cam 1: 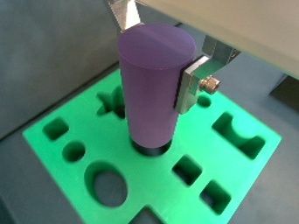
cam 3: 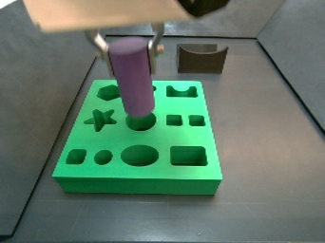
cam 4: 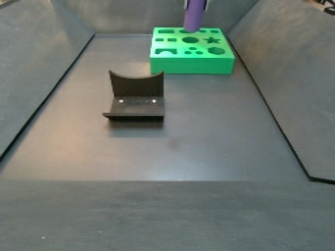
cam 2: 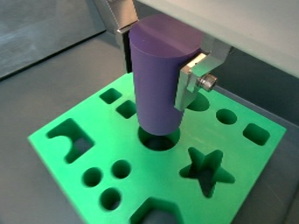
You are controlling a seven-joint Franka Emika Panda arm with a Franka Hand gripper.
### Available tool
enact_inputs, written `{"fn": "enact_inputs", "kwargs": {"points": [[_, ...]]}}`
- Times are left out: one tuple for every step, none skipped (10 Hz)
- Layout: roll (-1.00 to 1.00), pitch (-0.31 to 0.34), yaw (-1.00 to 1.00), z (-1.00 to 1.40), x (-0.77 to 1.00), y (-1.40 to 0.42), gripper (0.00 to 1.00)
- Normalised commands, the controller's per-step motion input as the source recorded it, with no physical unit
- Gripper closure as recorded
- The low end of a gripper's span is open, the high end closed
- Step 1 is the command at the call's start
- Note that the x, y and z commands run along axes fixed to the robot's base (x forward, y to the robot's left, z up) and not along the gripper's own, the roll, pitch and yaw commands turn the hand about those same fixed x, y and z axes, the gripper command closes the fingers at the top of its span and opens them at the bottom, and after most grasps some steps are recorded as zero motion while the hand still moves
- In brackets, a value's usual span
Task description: Insert the round object.
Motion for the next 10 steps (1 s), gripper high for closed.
{"fn": "enact_inputs", "kwargs": {"points": [[0.47,0.0,0.06,-0.37,0.11,-0.07,1.0],[0.57,0.0,0.01,-0.22,0.05,-0.02,1.0],[0.25,0.0,0.0,-0.17,0.0,0.0,1.0],[0.07,0.0,-0.03,-0.16,-0.04,0.0,1.0],[0.0,0.0,-0.02,-0.29,0.0,0.0,1.0],[-0.06,0.0,-0.01,-0.37,0.0,0.0,1.0],[0.0,0.0,-0.01,-0.45,0.0,0.0,1.0],[0.05,0.0,0.0,-0.66,0.03,-0.01,1.0],[0.05,0.117,0.0,-0.76,0.3,-0.07,1.0],[0.0,0.117,-0.01,-0.8,0.24,-0.03,1.0]]}}
